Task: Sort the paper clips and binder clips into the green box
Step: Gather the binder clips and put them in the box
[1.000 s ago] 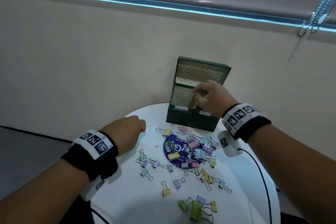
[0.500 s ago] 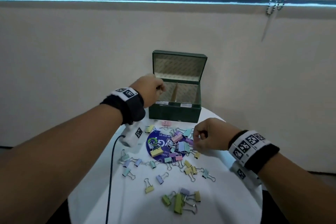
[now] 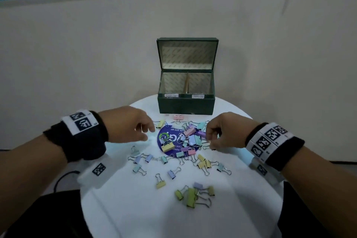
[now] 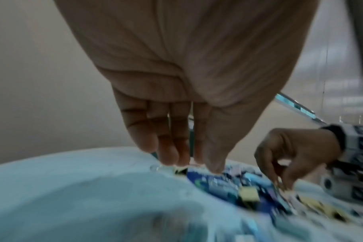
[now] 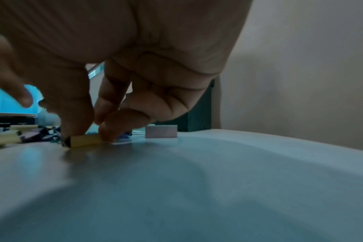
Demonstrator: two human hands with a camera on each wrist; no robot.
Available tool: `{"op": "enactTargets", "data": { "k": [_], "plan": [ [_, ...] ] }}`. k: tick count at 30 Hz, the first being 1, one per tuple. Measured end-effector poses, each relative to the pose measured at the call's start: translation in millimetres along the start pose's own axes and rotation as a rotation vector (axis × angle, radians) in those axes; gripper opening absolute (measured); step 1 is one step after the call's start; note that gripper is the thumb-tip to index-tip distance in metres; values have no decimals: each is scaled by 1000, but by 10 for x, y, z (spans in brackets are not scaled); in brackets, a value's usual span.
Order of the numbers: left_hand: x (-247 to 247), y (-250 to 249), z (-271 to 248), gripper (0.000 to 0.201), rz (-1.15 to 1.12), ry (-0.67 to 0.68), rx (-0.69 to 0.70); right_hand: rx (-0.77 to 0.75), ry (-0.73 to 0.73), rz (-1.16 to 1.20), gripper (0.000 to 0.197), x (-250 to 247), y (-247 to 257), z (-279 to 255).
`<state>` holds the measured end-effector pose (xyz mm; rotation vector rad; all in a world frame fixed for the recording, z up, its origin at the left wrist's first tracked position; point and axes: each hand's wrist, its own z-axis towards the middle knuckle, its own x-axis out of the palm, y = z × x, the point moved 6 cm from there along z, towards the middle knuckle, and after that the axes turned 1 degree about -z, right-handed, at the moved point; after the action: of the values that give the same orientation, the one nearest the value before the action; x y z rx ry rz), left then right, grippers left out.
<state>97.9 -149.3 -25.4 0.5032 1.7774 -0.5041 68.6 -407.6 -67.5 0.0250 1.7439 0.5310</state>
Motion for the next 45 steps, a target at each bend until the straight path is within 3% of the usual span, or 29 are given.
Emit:
{"op": "enactTargets", "data": {
  "k": [3,11,14,18,21,23,27,28,37,40,45],
  "plan": [
    [306,98,-248,29,7,102,-17,10,20,23,16,30,39,-50],
    [447,223,-353,11,11,-26,-81,-33,-62,-6,36,-53,85,-104],
    [423,280,-389,8,-5,-20,-98,-10,-55,9,26,-116,81,-149],
    [346,346,-460,15,-178,-90,-123,39,114,4,11,-15,157,-386],
    [371,276,-487,32,-276,-53,-118,94,187,-69,27,164,186,-550],
    [418,205,-473,32,-247,-13,-107,112,174,-114,31,273,177,-588],
    [479,135,-475,13,-111,6,-97,105,154,-123,19,239,193,-600],
    [503,134,-479,18,-79,18,-95,98,150,-114,18,180,211,-583],
    [458,121,-398,17,-20,67,-62,13,-211,137,10,-763,607,387],
    [306,184,-296,19,-49,13,-65,34,-340,192,9,-916,752,779],
    [17,250,-110,18,-140,-106,-62,72,-358,264,49,-964,800,1124]
  ]
}}
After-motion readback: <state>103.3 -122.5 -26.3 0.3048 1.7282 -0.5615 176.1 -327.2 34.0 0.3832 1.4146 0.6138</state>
